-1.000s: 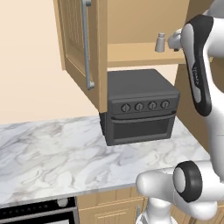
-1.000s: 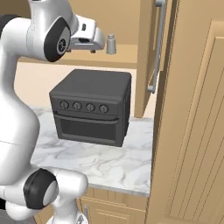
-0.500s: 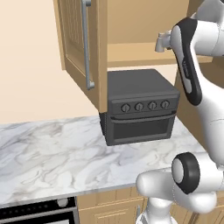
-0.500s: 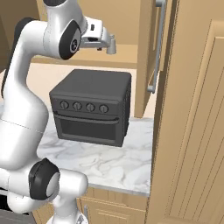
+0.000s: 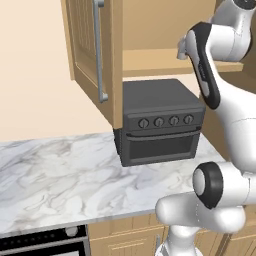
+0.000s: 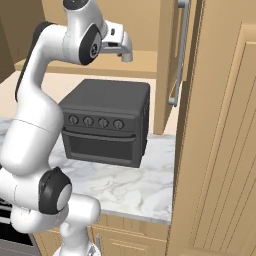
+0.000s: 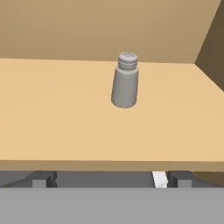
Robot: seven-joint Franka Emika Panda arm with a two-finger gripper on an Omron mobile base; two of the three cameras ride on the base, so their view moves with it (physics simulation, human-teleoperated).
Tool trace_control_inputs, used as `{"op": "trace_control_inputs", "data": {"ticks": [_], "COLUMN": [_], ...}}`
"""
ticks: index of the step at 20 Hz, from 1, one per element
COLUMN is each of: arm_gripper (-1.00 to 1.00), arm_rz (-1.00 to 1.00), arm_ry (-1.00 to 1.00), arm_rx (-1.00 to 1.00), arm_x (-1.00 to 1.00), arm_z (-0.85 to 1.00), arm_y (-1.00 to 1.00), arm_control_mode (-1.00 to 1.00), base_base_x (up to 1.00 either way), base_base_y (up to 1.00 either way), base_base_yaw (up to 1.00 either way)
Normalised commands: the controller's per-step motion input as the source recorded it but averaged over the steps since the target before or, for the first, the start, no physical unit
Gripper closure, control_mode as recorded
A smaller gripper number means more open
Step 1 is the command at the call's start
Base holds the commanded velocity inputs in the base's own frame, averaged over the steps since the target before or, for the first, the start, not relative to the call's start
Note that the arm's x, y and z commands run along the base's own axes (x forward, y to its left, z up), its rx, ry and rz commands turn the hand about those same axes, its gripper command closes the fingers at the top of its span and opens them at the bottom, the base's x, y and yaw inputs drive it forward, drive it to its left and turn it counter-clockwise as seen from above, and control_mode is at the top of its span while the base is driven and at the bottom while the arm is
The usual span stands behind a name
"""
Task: Move the mayonnaise and shaker from the cabinet to the dining counter.
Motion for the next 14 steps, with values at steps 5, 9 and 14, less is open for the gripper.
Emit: {"op": "trace_control_inputs", "data": {"ticks": [5, 9, 14], "arm_gripper": [-1.0, -1.0, -1.0], "arm_rz": [-0.04, -0.03, -0.02], "arm_ry": [-0.01, 0.0, 0.0], "arm_rx": [0.0, 0.0, 0.01], "arm_x": [0.36, 0.32, 0.3], "arm_z": [-0.13, -0.08, -0.08], "arm_y": [-0.06, -0.07, -0.05], "arm_control_mode": [-1.0, -1.0, -1.0], "base_base_x": [0.0, 0.0, 0.0], "base_base_y": [0.0, 0.0, 0.0], "base_base_yaw": [0.0, 0.0, 0.0]}}
